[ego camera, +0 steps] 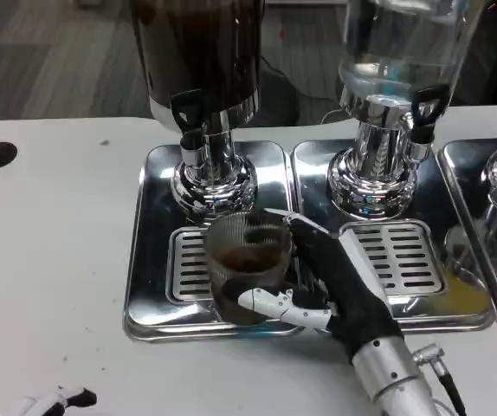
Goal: Grasp the cup under the faucet to collect the drink, then remove the cup.
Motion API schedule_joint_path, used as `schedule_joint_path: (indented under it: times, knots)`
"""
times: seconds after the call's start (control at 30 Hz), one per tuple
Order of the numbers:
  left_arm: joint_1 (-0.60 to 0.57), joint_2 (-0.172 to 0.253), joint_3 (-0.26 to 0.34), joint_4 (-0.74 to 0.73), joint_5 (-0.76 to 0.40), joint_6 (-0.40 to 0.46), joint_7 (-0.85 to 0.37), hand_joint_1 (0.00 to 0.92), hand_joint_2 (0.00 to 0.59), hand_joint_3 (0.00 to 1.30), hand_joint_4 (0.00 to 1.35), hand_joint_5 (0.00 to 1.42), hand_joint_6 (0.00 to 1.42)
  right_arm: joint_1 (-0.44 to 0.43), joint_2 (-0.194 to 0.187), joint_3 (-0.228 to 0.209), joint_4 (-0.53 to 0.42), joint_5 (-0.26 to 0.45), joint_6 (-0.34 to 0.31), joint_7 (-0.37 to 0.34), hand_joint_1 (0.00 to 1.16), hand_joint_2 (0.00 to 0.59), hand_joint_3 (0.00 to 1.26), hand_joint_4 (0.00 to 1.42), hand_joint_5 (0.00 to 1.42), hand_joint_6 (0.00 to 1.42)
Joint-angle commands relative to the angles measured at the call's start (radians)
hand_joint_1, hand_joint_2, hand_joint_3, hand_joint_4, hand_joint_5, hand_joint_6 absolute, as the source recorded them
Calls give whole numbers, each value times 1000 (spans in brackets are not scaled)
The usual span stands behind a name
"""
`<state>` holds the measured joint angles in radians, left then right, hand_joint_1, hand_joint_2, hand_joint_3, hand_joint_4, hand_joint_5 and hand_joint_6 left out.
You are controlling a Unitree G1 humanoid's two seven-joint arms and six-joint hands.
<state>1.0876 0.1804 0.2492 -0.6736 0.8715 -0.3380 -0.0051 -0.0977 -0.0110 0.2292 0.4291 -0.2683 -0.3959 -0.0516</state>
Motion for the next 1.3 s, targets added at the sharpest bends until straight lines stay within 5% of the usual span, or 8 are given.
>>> schedule_joint_path:
  times: [0.03, 1.3]
  knots:
    - [-3, 8, -12, 1, 2, 10, -17, 0, 159, 337, 248, 314, 517, 9, -3, -10, -46, 21, -40, 2, 764, 91, 338, 373, 424, 243]
    - [12, 15, -8, 4, -5, 9, -3, 0, 159, 328, 246, 317, 517, 50, -9, -14, -59, 17, -72, 8, 770, 108, 363, 410, 458, 301]
